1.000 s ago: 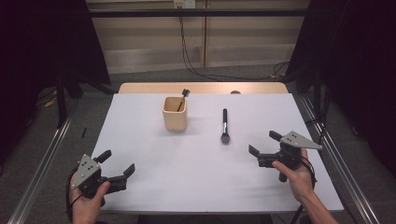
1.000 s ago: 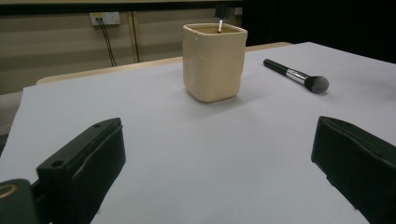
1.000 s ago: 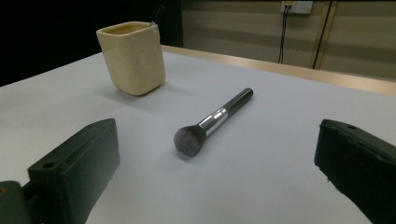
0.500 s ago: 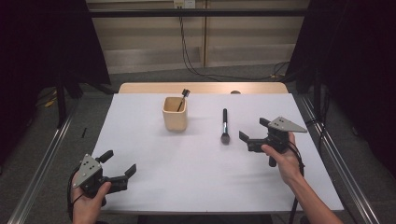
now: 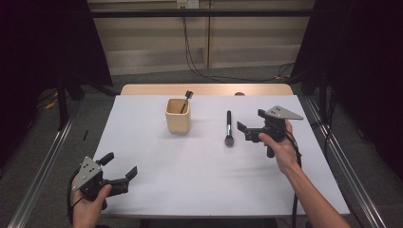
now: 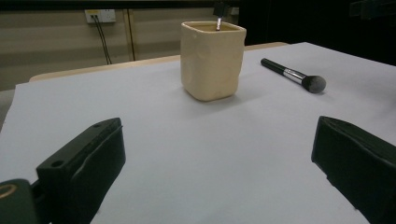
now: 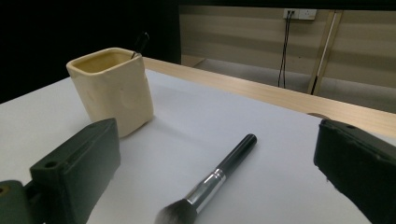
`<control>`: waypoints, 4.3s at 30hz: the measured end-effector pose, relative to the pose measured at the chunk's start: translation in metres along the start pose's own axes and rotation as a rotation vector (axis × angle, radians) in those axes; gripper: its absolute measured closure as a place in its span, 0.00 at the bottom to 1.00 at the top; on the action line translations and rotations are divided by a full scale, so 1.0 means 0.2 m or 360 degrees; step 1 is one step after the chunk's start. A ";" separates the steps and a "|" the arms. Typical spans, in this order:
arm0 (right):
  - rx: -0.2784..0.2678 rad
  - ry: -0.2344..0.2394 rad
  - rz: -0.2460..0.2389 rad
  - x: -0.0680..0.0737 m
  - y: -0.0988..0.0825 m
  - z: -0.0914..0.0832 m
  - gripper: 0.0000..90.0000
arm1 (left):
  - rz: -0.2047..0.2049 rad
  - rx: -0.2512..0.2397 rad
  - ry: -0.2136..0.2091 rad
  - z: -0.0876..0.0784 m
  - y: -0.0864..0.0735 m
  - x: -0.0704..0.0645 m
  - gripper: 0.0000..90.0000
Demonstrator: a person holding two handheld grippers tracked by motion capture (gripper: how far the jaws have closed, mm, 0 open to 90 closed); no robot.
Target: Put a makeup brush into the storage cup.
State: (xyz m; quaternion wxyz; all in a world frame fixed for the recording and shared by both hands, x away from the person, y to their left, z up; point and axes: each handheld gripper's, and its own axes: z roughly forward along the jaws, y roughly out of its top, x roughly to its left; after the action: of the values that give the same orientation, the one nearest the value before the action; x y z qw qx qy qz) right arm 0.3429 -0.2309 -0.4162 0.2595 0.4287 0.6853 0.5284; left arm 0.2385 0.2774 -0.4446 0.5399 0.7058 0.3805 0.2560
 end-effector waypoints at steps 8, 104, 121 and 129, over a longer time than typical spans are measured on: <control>0.0046 0.0021 -0.0081 0.01 0.04 0.11 0.00 | 0.0003 0.0005 -0.0015 0.00 0.00 0.00 0.03; 0.1704 -0.0181 0.0044 0.01 0.05 0.78 0.63 | 0.0053 0.0040 -0.0033 0.02 -0.01 -0.01 0.03; 0.1749 -0.0221 0.0100 -0.01 0.06 0.77 0.80 | 0.0060 0.0045 -0.0016 0.02 -0.01 0.00 0.03; 0.1708 -0.0192 0.0121 -0.03 0.08 0.73 0.80 | 0.0047 0.0043 -0.0028 0.02 -0.01 -0.01 0.03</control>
State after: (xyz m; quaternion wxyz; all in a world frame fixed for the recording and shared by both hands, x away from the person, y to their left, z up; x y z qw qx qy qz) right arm 0.4692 -0.1613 -0.4459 0.0236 0.5550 0.8269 0.0877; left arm 0.2413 0.2738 -0.4474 0.5299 0.7207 0.3687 0.2527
